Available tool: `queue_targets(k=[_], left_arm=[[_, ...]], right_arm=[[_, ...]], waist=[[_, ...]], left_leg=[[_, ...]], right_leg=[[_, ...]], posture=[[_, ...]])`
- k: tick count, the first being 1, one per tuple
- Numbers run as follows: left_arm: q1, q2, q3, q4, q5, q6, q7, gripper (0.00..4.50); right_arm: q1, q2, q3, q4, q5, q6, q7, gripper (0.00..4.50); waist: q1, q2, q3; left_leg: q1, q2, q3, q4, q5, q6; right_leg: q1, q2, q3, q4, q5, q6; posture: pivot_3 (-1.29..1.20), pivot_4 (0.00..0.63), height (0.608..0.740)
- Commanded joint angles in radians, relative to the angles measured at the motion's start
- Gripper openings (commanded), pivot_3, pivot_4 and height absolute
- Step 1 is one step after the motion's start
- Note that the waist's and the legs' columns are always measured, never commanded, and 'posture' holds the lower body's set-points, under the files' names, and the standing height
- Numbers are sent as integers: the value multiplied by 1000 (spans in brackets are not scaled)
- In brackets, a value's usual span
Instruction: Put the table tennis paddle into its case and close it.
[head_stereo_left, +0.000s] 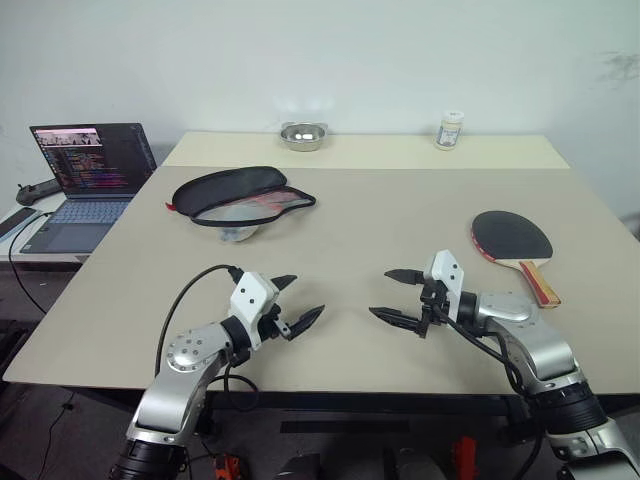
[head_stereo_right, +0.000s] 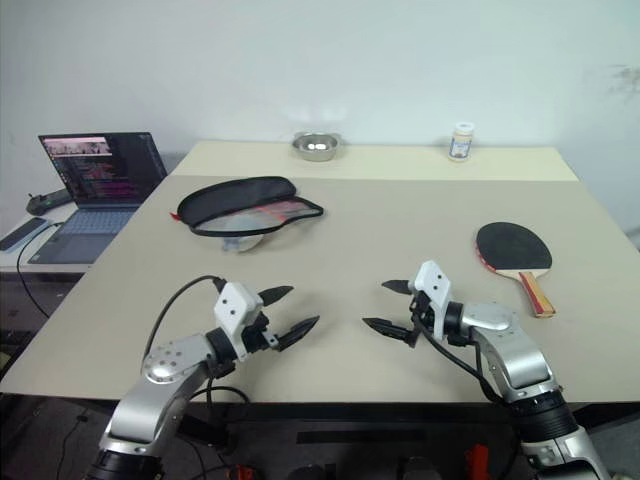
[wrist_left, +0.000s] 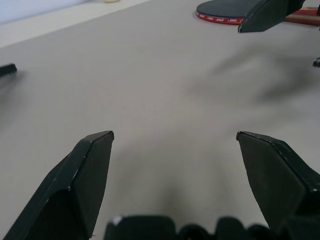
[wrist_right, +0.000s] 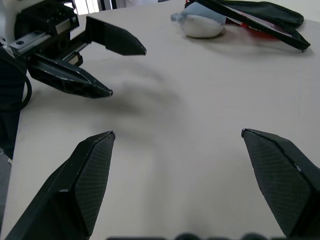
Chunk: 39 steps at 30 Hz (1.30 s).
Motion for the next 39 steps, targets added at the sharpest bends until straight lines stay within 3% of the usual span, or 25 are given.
queue_targets(k=[1,22,28,39], left_arm=[[-3,-5,9,-22,3,-17,15,4305],[-194,-117,7,238,7,-2,88,4403],[-298,-221,19,331,27,-11,190,4403],[-352,-302,107,341,19,-27,365,4403]], right_arm=[[-8,-10,-13,-41,15,10,-1,4466],[-33,38,9,-191,31,81,-73,4491],[-24,-1,-18,-210,40,78,-66,4491],[-74,-62,-56,-237,67,119,-67,4491]], waist=[[1,0,0],[8,0,0],[25,-1,0],[27,-1,0]], left_leg=[[0,0,0,0,0,0],[0,0,0,1,0,0],[-1,-1,-1,1,1,-2],[-1,-1,0,1,2,-3]], right_leg=[[0,0,0,0,0,0],[0,0,-1,1,0,0],[0,0,-2,0,0,0],[0,0,-1,0,0,0]], posture=[[0,150,740],[0,150,740],[0,150,740],[0,150,740]])
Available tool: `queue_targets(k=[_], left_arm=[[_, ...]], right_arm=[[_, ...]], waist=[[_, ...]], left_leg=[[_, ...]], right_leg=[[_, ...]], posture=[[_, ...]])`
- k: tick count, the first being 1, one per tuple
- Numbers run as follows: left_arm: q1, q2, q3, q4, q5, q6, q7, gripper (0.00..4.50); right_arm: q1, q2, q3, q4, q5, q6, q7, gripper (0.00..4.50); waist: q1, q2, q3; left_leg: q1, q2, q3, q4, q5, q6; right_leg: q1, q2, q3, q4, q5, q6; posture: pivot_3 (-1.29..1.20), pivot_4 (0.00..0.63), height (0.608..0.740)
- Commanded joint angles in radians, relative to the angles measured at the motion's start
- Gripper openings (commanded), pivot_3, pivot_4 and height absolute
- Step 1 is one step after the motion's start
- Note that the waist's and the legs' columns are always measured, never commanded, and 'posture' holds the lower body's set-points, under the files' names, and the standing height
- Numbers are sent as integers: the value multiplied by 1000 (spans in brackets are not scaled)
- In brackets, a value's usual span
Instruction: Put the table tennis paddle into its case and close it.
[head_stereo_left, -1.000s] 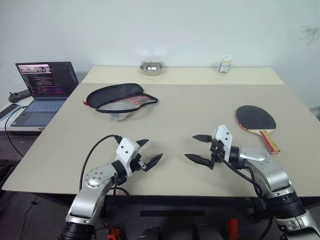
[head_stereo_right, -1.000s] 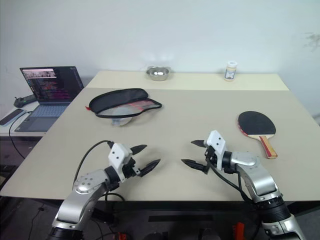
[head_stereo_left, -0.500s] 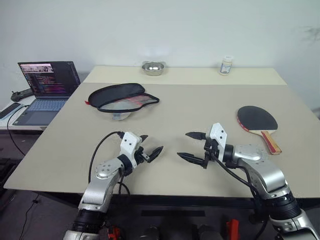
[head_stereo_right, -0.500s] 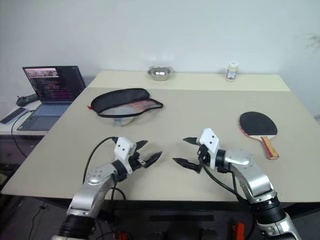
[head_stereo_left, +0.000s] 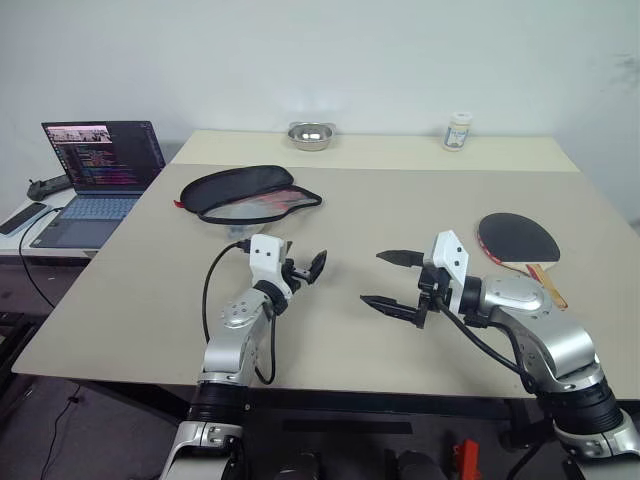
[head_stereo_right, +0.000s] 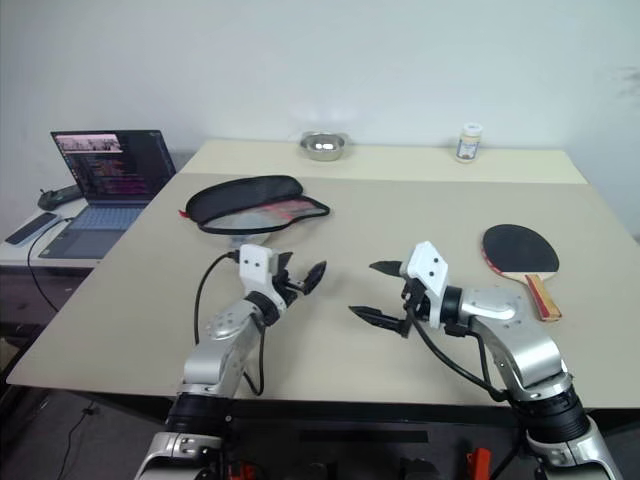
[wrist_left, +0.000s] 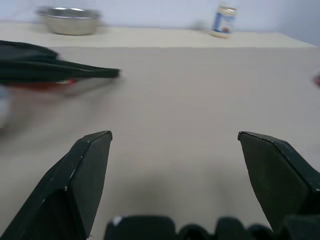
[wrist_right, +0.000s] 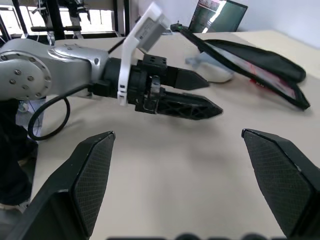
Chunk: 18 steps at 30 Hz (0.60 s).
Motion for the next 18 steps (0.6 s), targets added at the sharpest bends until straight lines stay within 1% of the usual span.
queue_targets(k=[1,7,10,12,15,18], left_arm=[[-28,-15,13,-38,-7,-11,26,4403],[-79,-33,32,-1,9,-7,101,4403],[-169,-74,75,102,10,-11,203,4403],[-206,-86,81,152,23,-20,237,4403],[-213,-75,32,164,56,-43,202,4403],[-189,-23,-58,125,118,-94,101,4403]], right_arm=[[-16,-21,-36,-12,6,-15,-5,4491],[-38,-52,-55,22,-4,-39,3,4491],[-64,-73,-62,44,-7,-51,15,4491],[-80,-85,-67,50,-2,-48,26,4491],[-91,-96,-73,51,7,-39,36,4491],[-82,-105,-78,47,4,-34,35,4491]], waist=[[2,0,0],[2,0,0],[3,-1,0],[3,-1,1],[-1,-1,0],[-1,-1,0]], left_leg=[[0,0,0,0,0,0],[-1,0,0,0,0,0],[-1,0,0,1,0,0],[-1,0,0,1,0,0],[-1,0,0,1,0,0],[-2,0,1,0,0,-1]], right_leg=[[0,0,0,0,0,0],[0,0,-1,0,0,0],[0,0,-1,0,0,0],[0,0,-1,0,0,0],[0,0,-1,-1,0,0],[-1,0,-1,-2,0,0]], posture=[[0,150,740],[0,150,740],[0,150,740],[0,150,740],[0,150,740],[0,150,740]])
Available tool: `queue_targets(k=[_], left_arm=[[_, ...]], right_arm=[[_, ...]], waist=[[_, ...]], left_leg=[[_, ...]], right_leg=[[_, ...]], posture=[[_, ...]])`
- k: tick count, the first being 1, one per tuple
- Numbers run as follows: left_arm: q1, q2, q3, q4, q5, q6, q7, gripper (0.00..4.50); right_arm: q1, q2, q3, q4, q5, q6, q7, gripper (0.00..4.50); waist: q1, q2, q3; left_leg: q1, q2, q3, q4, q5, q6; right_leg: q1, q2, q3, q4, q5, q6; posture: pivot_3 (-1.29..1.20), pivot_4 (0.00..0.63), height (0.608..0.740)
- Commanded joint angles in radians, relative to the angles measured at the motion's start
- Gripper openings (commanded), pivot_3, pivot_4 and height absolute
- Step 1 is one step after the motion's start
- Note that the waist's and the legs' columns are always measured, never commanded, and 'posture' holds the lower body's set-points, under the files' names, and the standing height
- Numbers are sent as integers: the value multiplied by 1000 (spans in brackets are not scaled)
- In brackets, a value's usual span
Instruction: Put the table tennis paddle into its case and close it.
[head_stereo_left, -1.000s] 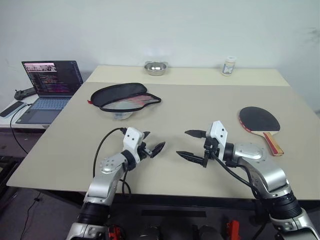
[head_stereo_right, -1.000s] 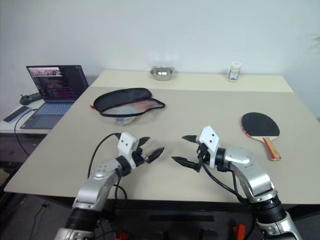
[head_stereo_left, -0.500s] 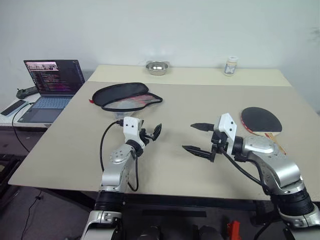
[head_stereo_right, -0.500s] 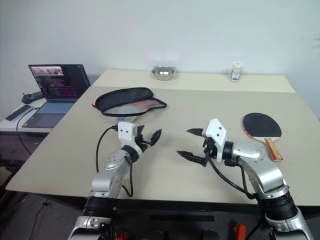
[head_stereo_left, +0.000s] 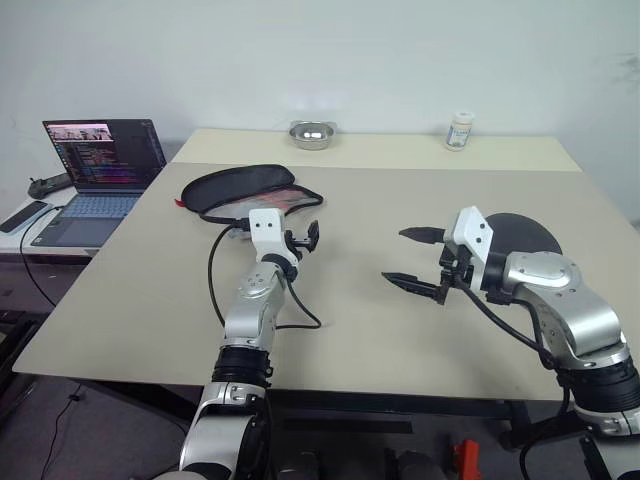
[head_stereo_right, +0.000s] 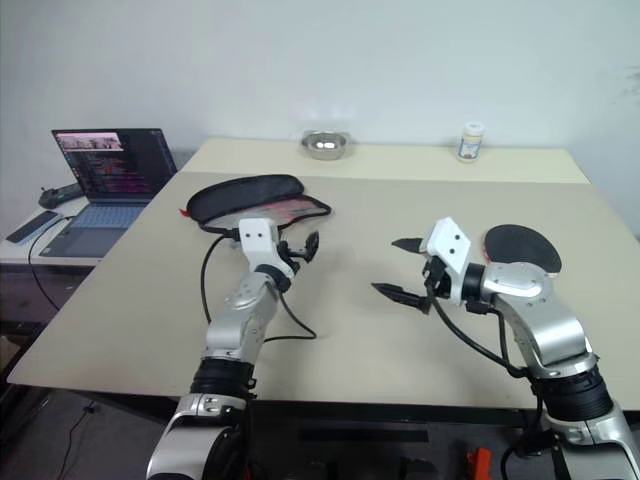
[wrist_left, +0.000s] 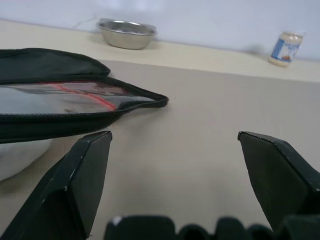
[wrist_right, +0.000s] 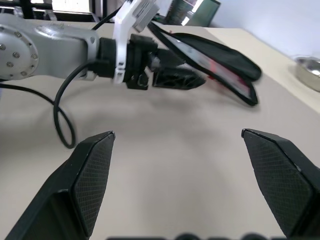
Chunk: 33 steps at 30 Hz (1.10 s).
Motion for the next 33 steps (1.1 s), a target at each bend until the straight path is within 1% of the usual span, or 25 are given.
queue_targets(k=[1,3,6,8,9,11,14,18,22,24,28,33], left_arm=[[20,77,-105,-77,82,-89,-125,4403],[38,114,-130,-101,98,-111,-168,4403],[65,199,-157,-144,132,-170,-244,4403],[62,224,-145,-149,131,-170,-251,4403],[36,241,-121,-133,128,-163,-239,4403],[-21,265,-74,-89,112,-129,-218,4403],[-102,288,-50,-3,112,-109,-211,4403],[-193,307,-61,116,139,-124,-230,4403],[-252,333,-74,227,160,-134,-266,4403],[-279,354,-75,300,168,-112,-290,4403],[-319,393,-89,417,187,-115,-341,4403],[-380,420,-127,557,243,-174,-364,4403]], right_arm=[[1,-14,-26,-24,17,-7,6,4491],[10,-17,-27,-34,18,-2,4,4491],[25,-24,-34,-44,21,7,0,4491],[29,-27,-38,-49,26,13,-2,4491],[25,-26,-49,-52,40,28,-5,4491],[11,-18,-69,-60,73,67,-17,4491],[-15,-3,-88,-69,126,128,-35,4491],[-43,8,-102,-73,188,210,-58,4491],[-59,9,-102,-77,214,251,-78,4491],[-63,-6,-93,-94,221,254,-64,4491],[-73,-55,-61,-141,188,169,16,4491],[-87,-58,-51,-134,175,148,13,4491]], waist=[[0,0,0],[-1,0,0],[0,0,0],[0,0,0],[1,0,0],[1,0,0],[1,0,0],[1,0,0],[-1,0,0],[-3,0,0],[-5,0,0],[-5,0,0]], left_leg=[[0,0,0,0,0,0],[0,0,1,0,0,0],[0,0,0,0,0,0],[0,0,0,0,0,0],[0,0,0,0,0,0],[0,0,-1,0,0,0],[0,0,-2,0,0,0],[0,0,-2,1,0,0],[0,0,-2,0,0,0],[-1,0,-1,0,0,0],[-1,0,-1,0,0,0],[-1,0,-1,0,0,0]], right_leg=[[0,0,0,0,0,0],[0,0,1,0,0,0],[0,0,1,0,0,0],[0,0,1,0,0,0],[0,0,1,1,0,0],[0,0,0,1,0,0],[0,0,-1,1,0,0],[1,0,-1,1,0,0],[0,0,-1,0,0,0],[-1,0,-1,0,0,0],[-1,0,-1,0,0,0],[0,0,-2,1,0,0]], posture=[[0,150,740],[0,150,740],[0,150,740],[0,150,740],[0,150,740],[0,150,740],[0,150,740],[0,150,740],[0,150,740],[0,150,740],[0,150,740],[0,150,740]])
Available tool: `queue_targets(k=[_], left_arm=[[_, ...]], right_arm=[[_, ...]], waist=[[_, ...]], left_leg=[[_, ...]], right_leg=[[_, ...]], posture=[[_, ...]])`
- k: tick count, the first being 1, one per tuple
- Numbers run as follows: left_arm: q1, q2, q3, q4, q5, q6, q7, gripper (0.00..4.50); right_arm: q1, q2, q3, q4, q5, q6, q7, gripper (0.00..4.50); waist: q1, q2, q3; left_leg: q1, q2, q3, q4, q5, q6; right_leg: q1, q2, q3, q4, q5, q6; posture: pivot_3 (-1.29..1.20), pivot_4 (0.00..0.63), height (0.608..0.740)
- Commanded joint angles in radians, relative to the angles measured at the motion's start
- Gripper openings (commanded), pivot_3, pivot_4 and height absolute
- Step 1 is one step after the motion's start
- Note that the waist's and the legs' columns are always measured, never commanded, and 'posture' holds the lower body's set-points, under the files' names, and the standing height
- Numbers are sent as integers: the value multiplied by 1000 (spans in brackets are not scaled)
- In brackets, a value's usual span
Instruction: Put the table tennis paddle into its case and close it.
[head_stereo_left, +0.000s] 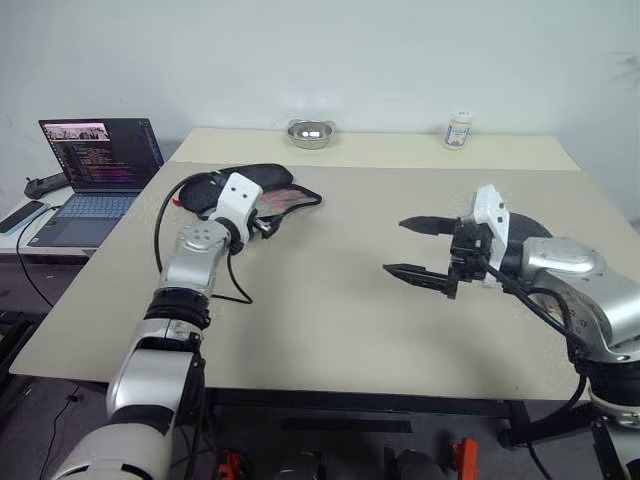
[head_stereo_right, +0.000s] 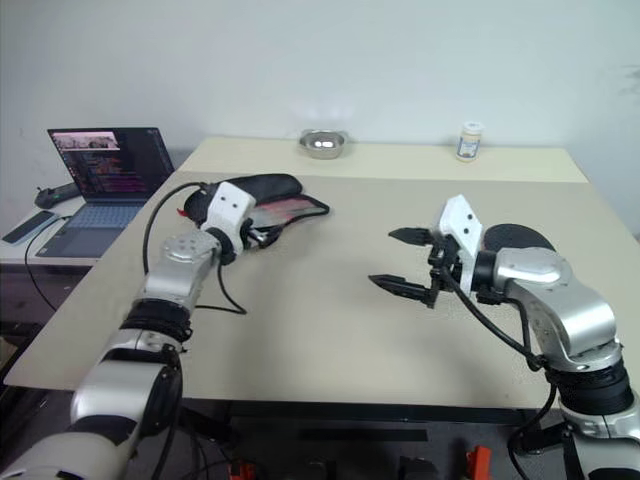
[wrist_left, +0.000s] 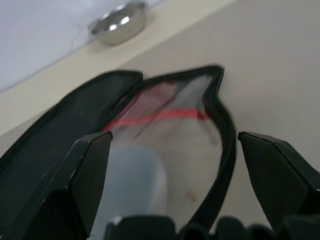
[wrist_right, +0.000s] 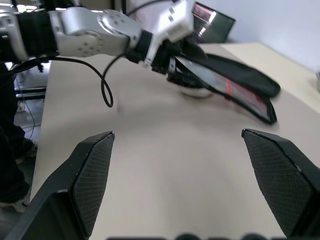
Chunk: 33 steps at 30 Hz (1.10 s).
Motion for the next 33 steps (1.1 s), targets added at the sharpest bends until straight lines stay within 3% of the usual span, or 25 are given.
queue_targets(k=[1,9,11,20,22,30,33], left_arm=[[-60,22,-26,65,41,-60,-19,4403],[-105,12,-49,178,76,-155,-45,4403],[-112,13,-51,192,82,-177,-39,4040],[-135,14,-45,252,85,-226,-41,852],[-121,16,-62,246,86,-252,-119,88],[-100,11,-81,224,70,-330,-346,14],[-80,4,-107,184,55,-401,-519,14]], right_arm=[[-25,-7,-3,-25,-9,-28,-1,4491],[-24,9,-4,-20,-21,-33,-25,4491],[-22,11,-5,-17,-25,-36,-29,4500],[-19,15,-2,-2,-37,-49,-34,4500],[-20,15,0,0,-37,-51,-35,4500],[-13,7,-9,-9,-31,-49,-36,4500],[-3,-1,-22,-23,-22,-38,-41,4500]], waist=[[0,0,0],[0,0,0],[0,-1,0],[-1,-1,0],[-1,-1,0],[-7,-1,0],[-9,-1,0]], left_leg=[[0,0,0,0,0,0],[0,0,0,0,0,0],[0,0,0,0,0,0],[0,0,0,0,0,0],[0,0,0,0,0,0],[0,0,1,0,0,0],[0,0,1,0,0,0]], right_leg=[[0,0,0,0,0,0],[0,0,0,0,0,0],[0,0,0,0,0,0],[0,0,0,1,0,0],[-1,0,0,1,0,0],[-1,0,0,1,0,0],[-1,0,0,2,0,0]], posture=[[0,150,740],[0,150,740],[0,150,740],[0,150,740],[0,150,740],[0,150,740],[0,150,740]])
